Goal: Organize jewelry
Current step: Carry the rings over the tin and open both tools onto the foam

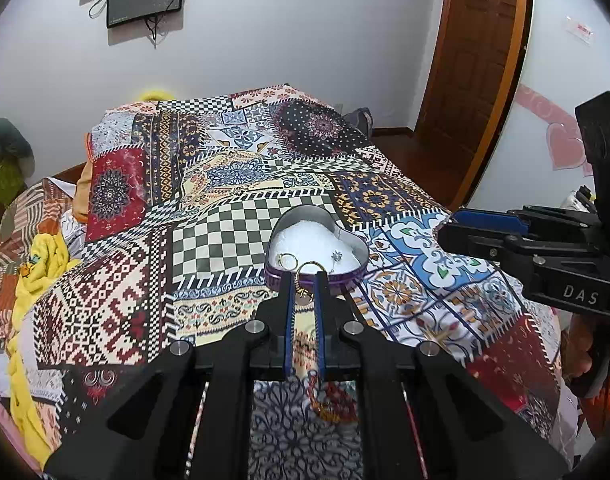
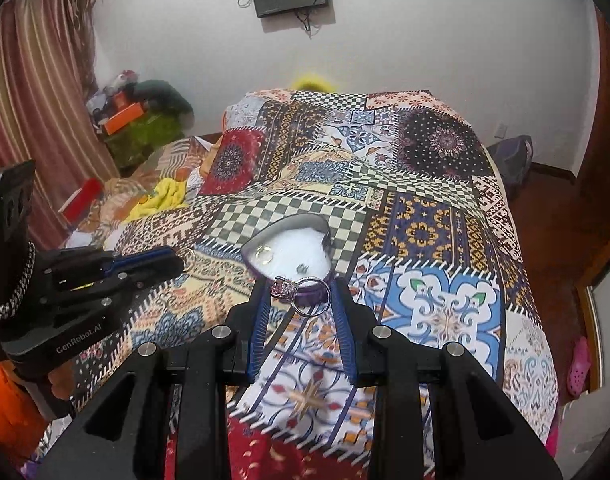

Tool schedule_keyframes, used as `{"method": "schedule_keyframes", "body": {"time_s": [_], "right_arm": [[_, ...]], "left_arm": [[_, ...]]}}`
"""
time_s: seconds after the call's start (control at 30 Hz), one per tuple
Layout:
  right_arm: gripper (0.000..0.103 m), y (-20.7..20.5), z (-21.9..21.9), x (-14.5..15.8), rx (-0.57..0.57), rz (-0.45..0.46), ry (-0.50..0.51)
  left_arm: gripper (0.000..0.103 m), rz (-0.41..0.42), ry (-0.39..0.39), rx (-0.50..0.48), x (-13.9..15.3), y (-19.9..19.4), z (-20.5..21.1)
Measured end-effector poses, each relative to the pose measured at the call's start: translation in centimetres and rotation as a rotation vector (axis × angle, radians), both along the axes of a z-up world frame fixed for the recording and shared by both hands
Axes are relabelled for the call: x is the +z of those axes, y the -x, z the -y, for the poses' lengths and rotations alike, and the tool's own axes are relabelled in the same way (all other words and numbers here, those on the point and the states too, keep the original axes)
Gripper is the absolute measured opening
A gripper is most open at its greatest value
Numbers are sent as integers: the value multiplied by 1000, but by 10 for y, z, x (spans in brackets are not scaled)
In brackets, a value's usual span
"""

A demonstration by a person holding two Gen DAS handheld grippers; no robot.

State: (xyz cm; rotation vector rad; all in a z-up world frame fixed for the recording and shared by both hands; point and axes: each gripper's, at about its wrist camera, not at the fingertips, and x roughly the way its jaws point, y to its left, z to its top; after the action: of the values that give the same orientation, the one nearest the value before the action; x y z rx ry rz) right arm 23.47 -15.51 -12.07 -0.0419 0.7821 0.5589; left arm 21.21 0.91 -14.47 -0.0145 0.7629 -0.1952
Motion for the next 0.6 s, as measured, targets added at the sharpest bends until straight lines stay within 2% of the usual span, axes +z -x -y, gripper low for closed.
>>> {"method": "schedule_keyframes", "body": {"time_s": [0.27, 0.6], "right_arm": [[28, -26, -8, -11, 22, -27, 13], [28, -48, -31, -27, 87, -50, 82]], "left_arm": [[7, -19, 5, -6, -13, -33, 1], [7, -53, 5, -28, -26, -64, 0]]}}
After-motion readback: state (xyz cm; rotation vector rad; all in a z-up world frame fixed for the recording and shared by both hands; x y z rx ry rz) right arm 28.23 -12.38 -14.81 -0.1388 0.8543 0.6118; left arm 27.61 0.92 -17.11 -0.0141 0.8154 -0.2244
